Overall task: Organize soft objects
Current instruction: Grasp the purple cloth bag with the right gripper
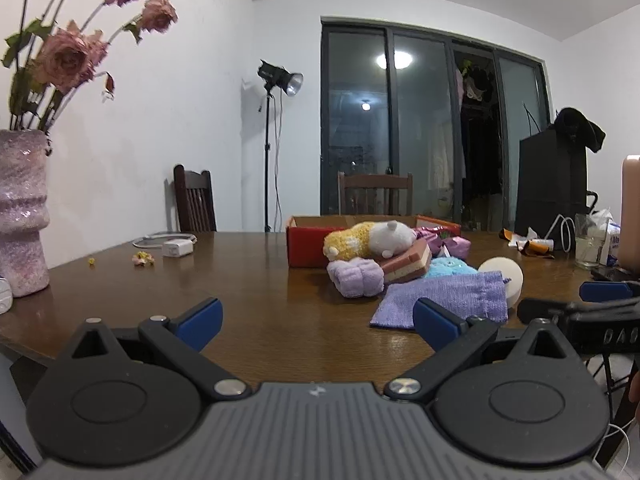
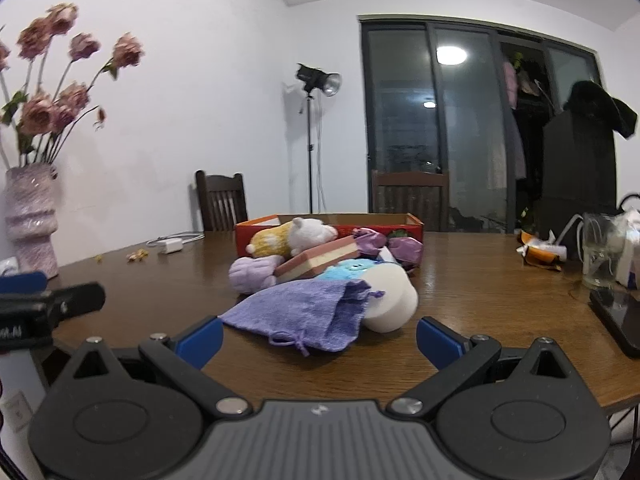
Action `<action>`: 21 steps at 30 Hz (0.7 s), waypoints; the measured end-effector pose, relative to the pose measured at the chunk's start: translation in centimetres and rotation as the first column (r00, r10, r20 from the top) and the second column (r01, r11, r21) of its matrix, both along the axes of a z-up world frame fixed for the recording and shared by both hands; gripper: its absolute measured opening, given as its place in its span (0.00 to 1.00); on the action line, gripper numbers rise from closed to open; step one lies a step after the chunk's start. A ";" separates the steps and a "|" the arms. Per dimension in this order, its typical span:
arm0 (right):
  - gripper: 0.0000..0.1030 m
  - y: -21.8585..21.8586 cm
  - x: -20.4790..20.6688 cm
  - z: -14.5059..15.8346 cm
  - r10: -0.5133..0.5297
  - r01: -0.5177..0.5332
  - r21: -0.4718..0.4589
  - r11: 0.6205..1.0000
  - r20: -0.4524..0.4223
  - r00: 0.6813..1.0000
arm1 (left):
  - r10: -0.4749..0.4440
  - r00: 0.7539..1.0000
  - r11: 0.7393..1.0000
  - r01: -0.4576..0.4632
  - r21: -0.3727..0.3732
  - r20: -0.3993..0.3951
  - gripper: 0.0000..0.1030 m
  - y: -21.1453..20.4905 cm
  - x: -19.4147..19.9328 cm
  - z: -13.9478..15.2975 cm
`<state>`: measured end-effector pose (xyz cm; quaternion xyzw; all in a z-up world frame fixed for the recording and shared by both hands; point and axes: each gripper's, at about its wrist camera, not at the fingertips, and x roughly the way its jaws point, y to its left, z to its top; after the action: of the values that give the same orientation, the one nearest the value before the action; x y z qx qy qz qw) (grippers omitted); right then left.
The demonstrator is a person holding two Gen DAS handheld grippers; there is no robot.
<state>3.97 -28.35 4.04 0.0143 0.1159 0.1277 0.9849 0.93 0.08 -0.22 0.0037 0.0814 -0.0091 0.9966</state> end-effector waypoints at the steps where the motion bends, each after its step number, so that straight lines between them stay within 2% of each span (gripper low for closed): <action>1: 1.00 -0.2 0.3 0.0 0.004 -0.004 0.025 1.000 -0.012 1.000 | -0.004 1.000 1.000 0.004 -0.005 -0.005 1.00 0.1 0.3 0.0; 4: 1.00 -1.1 1.6 0.2 0.029 -0.022 0.117 0.993 -0.056 0.998 | -0.018 1.000 1.000 0.018 -0.005 0.010 1.00 0.1 1.3 0.3; 8: 1.00 -1.0 4.4 0.3 0.030 -0.013 0.136 0.991 -0.119 0.992 | -0.020 0.999 1.000 0.020 0.002 0.027 1.00 0.1 3.2 0.5; 11: 1.00 -0.9 6.8 0.4 0.026 0.002 0.189 0.982 -0.146 0.989 | -0.030 1.000 1.000 0.030 -0.008 0.001 1.00 0.1 5.1 0.6; 15: 0.98 -0.6 9.9 -0.2 -0.025 0.079 0.229 0.970 -0.230 0.973 | -0.043 0.999 0.999 0.043 -0.032 -0.016 1.00 0.1 6.6 0.6; 17: 0.83 -0.6 11.0 -0.7 -0.035 0.101 0.240 0.965 -0.264 0.964 | -0.062 0.998 0.997 0.061 -0.039 -0.019 1.00 0.1 7.0 0.6; 18: 0.70 -0.7 11.5 -1.0 -0.027 0.102 0.250 0.963 -0.287 0.957 | -0.065 0.998 0.997 0.064 -0.040 -0.021 1.00 0.0 7.2 0.5; 19: 0.62 -0.6 11.7 -1.3 -0.019 0.094 0.249 0.964 -0.288 0.958 | -0.069 0.997 0.997 0.068 -0.040 -0.024 1.00 -0.1 7.4 0.4; 20: 0.59 -0.4 11.8 -1.4 -0.019 0.087 0.230 0.969 -0.283 0.959 | -0.072 0.997 0.997 0.071 -0.039 -0.029 1.00 -0.2 7.6 0.3; 21: 0.45 -0.2 11.7 -1.4 -0.007 0.071 0.221 0.973 -0.278 0.961 | -0.076 0.997 0.996 0.075 -0.038 -0.031 1.00 -0.3 7.8 0.2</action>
<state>15.64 -28.53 2.60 0.1475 0.2359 0.1175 0.9533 8.69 -0.25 -0.04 -0.0117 0.0973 -0.0483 0.9940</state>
